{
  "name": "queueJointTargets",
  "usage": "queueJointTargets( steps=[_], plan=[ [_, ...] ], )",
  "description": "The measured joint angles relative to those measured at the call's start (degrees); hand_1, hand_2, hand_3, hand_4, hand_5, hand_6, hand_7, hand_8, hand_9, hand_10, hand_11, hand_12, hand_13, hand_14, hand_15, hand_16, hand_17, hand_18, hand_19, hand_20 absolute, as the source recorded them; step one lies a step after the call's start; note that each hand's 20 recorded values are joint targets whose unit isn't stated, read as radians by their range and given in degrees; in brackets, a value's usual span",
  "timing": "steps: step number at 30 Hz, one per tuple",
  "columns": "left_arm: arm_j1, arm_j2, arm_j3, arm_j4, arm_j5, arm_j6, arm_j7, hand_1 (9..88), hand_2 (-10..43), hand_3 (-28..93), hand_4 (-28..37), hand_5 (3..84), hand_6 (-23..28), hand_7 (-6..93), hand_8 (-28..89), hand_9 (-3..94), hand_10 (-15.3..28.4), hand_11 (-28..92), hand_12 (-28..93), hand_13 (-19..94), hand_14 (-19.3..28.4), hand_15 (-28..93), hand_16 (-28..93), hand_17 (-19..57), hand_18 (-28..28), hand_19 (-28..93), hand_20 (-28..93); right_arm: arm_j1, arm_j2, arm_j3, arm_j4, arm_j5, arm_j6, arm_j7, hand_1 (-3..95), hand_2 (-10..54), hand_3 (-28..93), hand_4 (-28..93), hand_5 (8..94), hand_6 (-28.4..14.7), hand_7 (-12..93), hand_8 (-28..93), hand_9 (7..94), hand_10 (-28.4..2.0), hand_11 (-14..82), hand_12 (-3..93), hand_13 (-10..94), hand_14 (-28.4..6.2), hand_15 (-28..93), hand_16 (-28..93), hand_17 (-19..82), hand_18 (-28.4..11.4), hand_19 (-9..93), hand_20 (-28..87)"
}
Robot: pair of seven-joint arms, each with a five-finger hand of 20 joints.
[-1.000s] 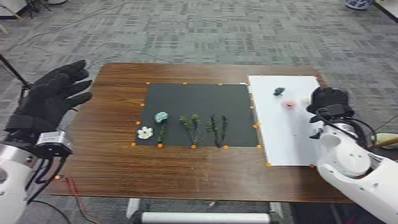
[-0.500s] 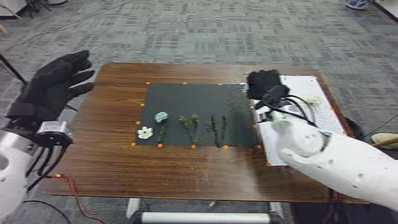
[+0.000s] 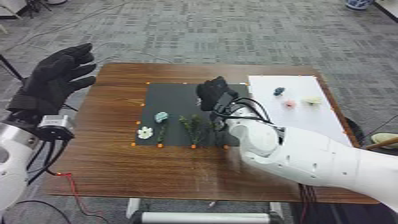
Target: Arrange flowers
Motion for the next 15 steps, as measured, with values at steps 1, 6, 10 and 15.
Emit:
queueJointTargets(
  steps=[1, 6, 10, 15],
  plan=[
    [-0.08, 0.05, 0.11, 0.0, 0.0, -0.01, 0.02, 23.8, -2.5, 68, -28.3, 22.8, 1.8, 22.3, -10, 17.3, 9.8, 22, 19, 6, 12.6, 44, -5, -10.7, 19.1, 41, 12, 0.0, -0.77, 0.0, 1.08, 0.0, -0.3, -0.33, 48.1, -9.5, 86, -28, 76.1, 2.5, 44, 5, 86.9, -3.6, 23.2, 55.6, 73, -4.8, 77, 38, 36, -20.8, 87, 56],
    [-0.56, 0.14, 0.86, 0.12, 0.0, -0.18, 0.02, 23.8, -2.5, 68, -28.3, 22.8, 1.7, 22.3, -10, 17.3, 9.8, 22, 19, 6, 12.6, 44, -5, -10.8, 19.1, 41, 12, 1.35, -3.67, -3.29, 4.5, -0.05, -0.6, 0.8, 48.1, -9.5, 86, -28, 76.2, 2.5, 44, 5, 87.0, -3.5, 23.2, 55.5, 73, -4.8, 77, 38, 36, -20.7, 87, 56],
    [-1.2, 0.14, 1.66, 0.42, 0.0, -0.46, 0.02, 23.8, -2.5, 68, -28.2, 22.8, 1.7, 22.3, -10, 17.2, 9.8, 22, 19, 6, 12.6, 44, -5, -10.8, 19.1, 41, 12, 1.74, -5.05, -4.87, 4.97, -0.05, -0.91, 2.13, 48.1, -9.5, 86, -28, 76.2, 2.5, 44, 5, 87.0, -3.6, 23.2, 55.6, 72, -4.8, 77, 38, 36, -20.8, 87, 56],
    [-1.32, 0.14, 1.78, 0.45, 0.0, -0.58, 0.07, 23.8, -2.6, 68, -28.3, 22.7, 1.7, 22.4, -10, 17.2, 9.8, 22, 19, 6, 12.6, 44, -5, -10.8, 19.1, 41, 12, 1.99, -5.92, -5.78, 4.88, -0.04, -0.94, 2.53, 48.2, -9.5, 86, -28, 76.3, 2.4, 44, 3, 87.0, -3.8, 23.1, 55.6, 72, -5.1, 77, 38, 36, -20.6, 87, 56]
  ],
)
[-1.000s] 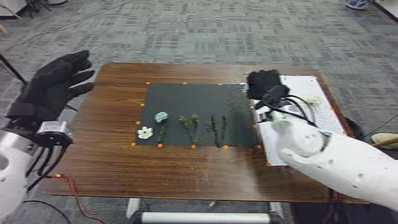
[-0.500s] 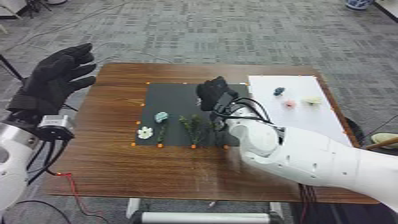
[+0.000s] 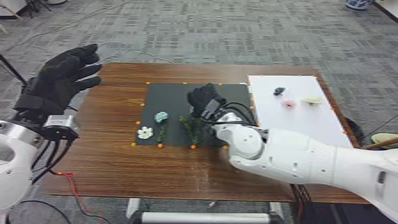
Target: Arrange flowers
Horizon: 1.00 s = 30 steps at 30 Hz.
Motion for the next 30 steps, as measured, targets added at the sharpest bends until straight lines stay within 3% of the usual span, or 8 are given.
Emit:
queueJointTargets(
  steps=[9, 25, 30],
  plan=[
    [-0.11, 0.0, 0.09, 0.14, -0.02, -0.3, 0.0, 24.0, -2.4, 68, -28.3, 22.7, 1.7, 22.4, -11, 17.2, 9.8, 22, 19, 6, 12.6, 44, -5, -10.8, 19.1, 41, 12, 0.19, -1.01, -0.51, -0.55, -0.12, 0.04, -0.08, 48.1, -9.5, 85, -28, 75.4, 3.2, 45, 3, 86.2, -3.7, 22.7, 55.6, 71, -5.1, 78, 39, 35, -20.6, 87, 56],
    [-0.29, 0.0, 0.18, 0.33, -0.03, -0.45, -0.01, 23.9, -2.5, 68, -28.3, 22.6, 1.7, 22.4, -10, 17.2, 9.8, 22, 19, 6, 12.7, 44, -6, -10.8, 19.2, 41, 12, -0.73, -0.9, 1.45, -1.44, -0.43, -2.19, -0.56, 41.6, -9.5, 79, -28, 65.7, 2.2, 43, 1, 78.3, -4.2, 20.0, 53.8, 67, -5.7, 78, 39, 32, -20.6, 85, 57],
    [-0.31, 0.0, 0.18, 0.35, -0.03, -0.45, -0.01, 23.9, -2.4, 68, -28.3, 22.7, 1.7, 22.3, -11, 17.2, 9.8, 22, 19, 6, 12.7, 44, -6, -10.8, 19.2, 41, 12, -1.0, -0.67, 2.19, -1.56, -0.47, -3.27, -0.62, 39.1, -9.5, 80, -28, 64.5, 1.9, 41, 2, 74.9, -5.1, 24.7, 50.0, 66, -5.7, 78, 39, 32, -20.7, 85, 58]
  ],
)
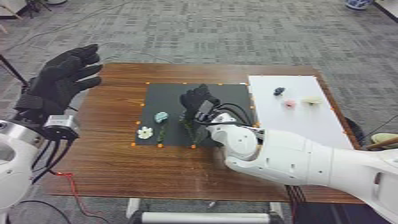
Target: Arrange flowers
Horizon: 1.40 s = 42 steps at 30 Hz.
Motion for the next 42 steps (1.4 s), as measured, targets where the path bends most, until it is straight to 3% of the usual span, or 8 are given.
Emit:
queueJointTargets(
  steps=[6, 9, 14, 18, 22, 29, 34, 42],
  plan=[
    [0.02, -0.07, -0.07, 0.0, 0.0, 0.0, -0.02, 24.0, -2.4, 68, -28.3, 22.7, 1.7, 22.3, -11, 17.2, 9.8, 22, 19, 6, 12.7, 44, -6, -10.8, 19.1, 41, 12, -0.22, 0.52, 0.67, -0.64, -0.09, -0.54, 0.0, 35.9, -9.5, 83, -28, 62.1, 1.9, 39, 1, 69.7, -6.7, 32.3, 42.6, 66, -6.1, 78, 39, 31, -20.8, 84, 58],
    [0.16, -0.1, -0.28, 0.0, -0.01, 0.0, -0.04, 24.0, -2.5, 68, -28.3, 22.7, 1.7, 22.4, -11, 17.2, 9.8, 22, 19, 6, 12.7, 44, -6, -10.8, 19.1, 41, 12, -1.12, 1.3, 2.4, -1.9, -0.77, -1.25, 0.13, 32.3, -9.5, 87, -28, 56.4, 0.8, 38, -15, 61.8, -9.3, 39.3, 31.1, 65, -6.4, 79, 39, 31, -21.3, 85, 59],
    [0.97, -0.6, -1.1, -0.17, -0.02, -0.02, -0.08, 24.0, -2.4, 68, -28.3, 22.8, 1.8, 22.4, -11, 17.2, 9.8, 22, 19, 6, 12.6, 44, -6, -10.8, 19.1, 41, 12, -5.77, 4.78, 10.45, -7.94, -2.15, -1.99, 1.64, 30.3, -9.5, 88, -28, 44.9, -4.0, 33, -14, 49.6, -11.1, 31.5, 24.4, 63, -6.1, 75, 35, 31, -20.9, 84, 55],
    [2.35, -1.26, -2.18, -0.57, -0.03, 0.01, -0.08, 24.0, -2.4, 68, -28.3, 22.8, 1.7, 22.5, -11, 17.3, 9.9, 22, 19, 6, 12.6, 44, -6, -10.8, 19.1, 41, 12, -10.2, 9.34, 17.95, -12.61, -2.2, -2.42, 2.7, 29.7, -9.5, 89, -28, 42.5, -5.3, 29, -13, 46.4, -12.0, 25.7, 22.0, 60, -6.8, 75, 33, 28, -20.9, 82, 54],
    [4.42, -2.0, -3.62, -1.26, -0.03, 0.06, -0.08, 24.1, -2.4, 68, -28.3, 22.7, 1.8, 22.5, -11, 17.3, 9.8, 22, 19, 6, 12.6, 44, -6, -10.8, 19.1, 41, 12, -14.43, 14.77, 25.34, -13.11, -1.03, -3.3, 4.02, 29.4, -9.5, 88, -28, 40.2, -6.6, 23, -12, 44.2, -12.8, 20.2, 20.3, 58, -7.5, 75, 31, 27, -20.7, 81, 52],
    [6.66, -2.97, -5.01, -1.79, -0.03, 0.14, 0.01, 24.0, -2.4, 68, -28.3, 22.7, 1.7, 22.5, -11, 17.2, 9.8, 22, 19, 6, 12.6, 44, -6, -10.8, 19.2, 41, 12, -23.9, 24.44, 39.99, -11.19, 5.38, -8.11, 5.2, 30.0, -9.5, 88, -28, 34.7, -6.0, 18, -11, 41.2, -7.9, 13.7, 16.5, 59, -7.5, 75, 29, 28, -20.6, 81, 51],
    [6.95, -3.1, -4.97, -1.83, -0.03, 0.21, -0.05, 24.1, -2.4, 68, -28.3, 22.7, 1.7, 22.5, -11, 17.2, 9.8, 22, 19, 6, 12.7, 44, -5, -10.8, 19.2, 41, 12, -24.45, 28.41, 38.17, -8.84, 5.07, -9.02, 6.37, 30.5, -9.5, 88, -28, 37.6, -4.9, 19, -11, 43.8, -7.5, 15.2, 15.6, 61, -7.6, 75, 29, 29, -20.7, 82, 51],
    [6.97, -3.11, -4.71, -1.83, -0.03, 0.23, -0.02, 24.1, -2.4, 68, -28.3, 22.6, 1.7, 22.7, -11, 17.2, 9.8, 22, 19, 7, 12.7, 44, -6, -10.8, 19.2, 41, 12, -22.62, 27.65, 35.51, -7.53, 5.05, -14.12, 5.47, 30.9, -9.5, 86, -28, 41.1, -4.0, 21, -11, 48.4, -7.4, 17.8, 15.8, 62, -7.0, 76, 29, 30, -20.8, 82, 51]
  ],
)
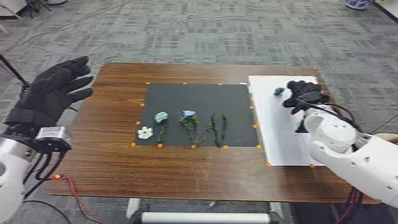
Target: Arrange flowers
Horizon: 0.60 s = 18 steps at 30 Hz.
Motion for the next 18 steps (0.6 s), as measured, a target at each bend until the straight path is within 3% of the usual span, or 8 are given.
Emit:
queueJointTargets(
  steps=[7, 9, 10, 13, 15, 18],
  plan=[
    [0.04, 0.0, 0.02, 0.0, 0.0, 0.12, 0.0, 24.1, -2.4, 68, -28.3, 22.6, 1.7, 22.7, -11, 17.2, 9.8, 22, 19, 7, 12.6, 44, -5, -10.8, 19.2, 41, 12, 2.25, -1.3, -2.6, 1.93, -0.67, -2.47, -0.2, 33.3, -9.5, 87, -28, 45.0, -3.3, 25, -13, 51.1, -10.1, 23.7, 20.0, 63, -6.4, 76, 30, 31, -20.6, 84, 51],
    [0.09, 0.0, -0.01, -0.02, 0.0, 0.12, 0.0, 24.0, -2.4, 68, -28.3, 22.6, 1.7, 22.6, -11, 17.2, 9.8, 22, 19, 7, 12.6, 44, -6, -10.8, 19.2, 41, 12, 3.03, -1.65, -3.74, 2.7, -1.08, -3.42, 0.09, 34.6, -9.5, 86, -28, 47.5, -2.5, 29, -13, 54.1, -10.3, 30.4, 22.7, 64, -5.8, 77, 30, 31, -20.3, 84, 52],
    [0.12, 0.0, -0.04, -0.03, 0.0, 0.14, 0.0, 24.1, -2.4, 68, -28.3, 22.6, 1.7, 22.6, -11, 17.2, 9.8, 22, 19, 7, 12.6, 44, -6, -10.8, 19.2, 41, 12, 3.29, -1.86, -4.09, 3.11, -1.19, -3.87, 0.25, 36.5, -9.5, 86, -28, 50.5, -0.8, 36, -15, 57.4, -9.6, 34.8, 24.2, 65, -5.6, 77, 31, 32, -20.1, 85, 52],
    [0.26, 0.0, -0.1, -0.1, 0.0, 0.2, 0.02, 24.0, -2.4, 68, -28.3, 22.7, 1.7, 22.5, -11, 17.3, 9.8, 22, 19, 7, 12.7, 44, -6, -10.8, 19.2, 41, 12, 4.31, -2.37, -5.9, 4.65, -1.62, -3.5, 0.84, 49.1, -9.5, 80, -28, 65.5, 2.6, 48, -1, 78.5, -4.4, 22.5, 46.0, 71, -4.2, 75, 33, 36, -19.8, 87, 53],
    [0.42, 0.0, -0.19, -0.16, 0.0, 0.24, 0.02, 24.0, -2.4, 68, -28.3, 22.7, 1.7, 22.5, -11, 17.3, 9.8, 22, 19, 7, 12.7, 44, -5, -10.8, 19.2, 41, 12, 5.55, -2.56, -8.67, 6.11, -2.28, -0.18, 1.09, 51.8, -9.5, 80, -28, 72.0, 2.7, 47, 0, 83.9, -3.1, 20.8, 49.8, 74, -3.4, 75, 34, 38, -19.5, 88, 53],
    [0.58, 0.0, -0.4, -0.24, 0.0, 0.36, 0.01, 24.0, -2.4, 68, -28.2, 22.7, 1.7, 22.6, -11, 17.3, 9.9, 22, 19, 7, 12.7, 44, -5, -10.8, 19.2, 41, 12, 6.65, -2.61, -12.21, 7.55, -3.48, 9.53, 1.07, 51.9, -9.5, 82, -28, 75.3, 2.1, 45, -2, 86.1, -3.1, 19.8, 50.8, 76, -3.2, 73, 34, 40, -18.8, 88, 52]
  ],
)
